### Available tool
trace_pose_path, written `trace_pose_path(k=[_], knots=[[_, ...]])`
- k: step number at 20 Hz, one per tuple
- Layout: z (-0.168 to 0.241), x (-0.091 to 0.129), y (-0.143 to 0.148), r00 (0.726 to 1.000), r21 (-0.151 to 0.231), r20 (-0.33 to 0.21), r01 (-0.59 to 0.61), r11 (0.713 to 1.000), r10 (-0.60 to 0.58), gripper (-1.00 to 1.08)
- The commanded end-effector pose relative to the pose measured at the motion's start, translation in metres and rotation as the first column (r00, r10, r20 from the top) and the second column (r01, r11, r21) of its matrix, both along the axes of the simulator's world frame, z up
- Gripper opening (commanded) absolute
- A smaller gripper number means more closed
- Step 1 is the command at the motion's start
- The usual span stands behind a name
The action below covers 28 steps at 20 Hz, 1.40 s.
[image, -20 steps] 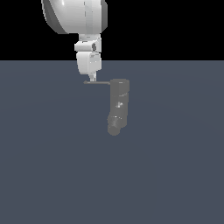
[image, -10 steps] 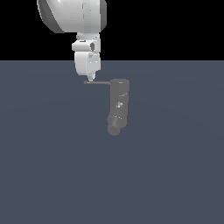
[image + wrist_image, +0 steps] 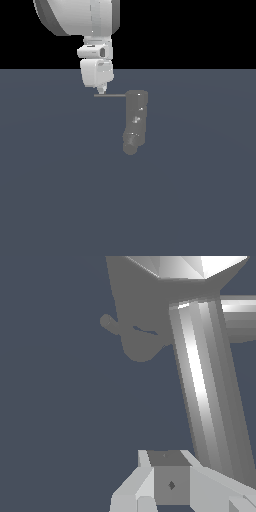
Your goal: Turn on the faucet by rotating a designated handle.
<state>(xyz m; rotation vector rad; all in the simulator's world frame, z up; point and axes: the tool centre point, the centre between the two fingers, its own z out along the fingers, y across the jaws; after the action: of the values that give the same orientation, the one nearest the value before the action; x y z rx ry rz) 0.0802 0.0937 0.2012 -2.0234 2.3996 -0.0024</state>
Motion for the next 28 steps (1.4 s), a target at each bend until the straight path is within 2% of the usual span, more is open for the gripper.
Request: trace_pose_path(k=[1,19,20,28], knots=[[0.000,-0.008,0.000,1.000,-0.002,-0.003,0.001,1.000,-0.001,-1.00],[0.000,-0.059,0.007,1.000,-0.001,-0.003,0.002,1.000,-0.002,-1.00],[0.000,-0.054,0.001,1.000,-0.001,-0.001,0.010,1.000,-0.010,-1.00],[0.000,-0.074,-0.012,1.000,-0.001,-0.001,0.009,1.000,-0.009,-1.00]])
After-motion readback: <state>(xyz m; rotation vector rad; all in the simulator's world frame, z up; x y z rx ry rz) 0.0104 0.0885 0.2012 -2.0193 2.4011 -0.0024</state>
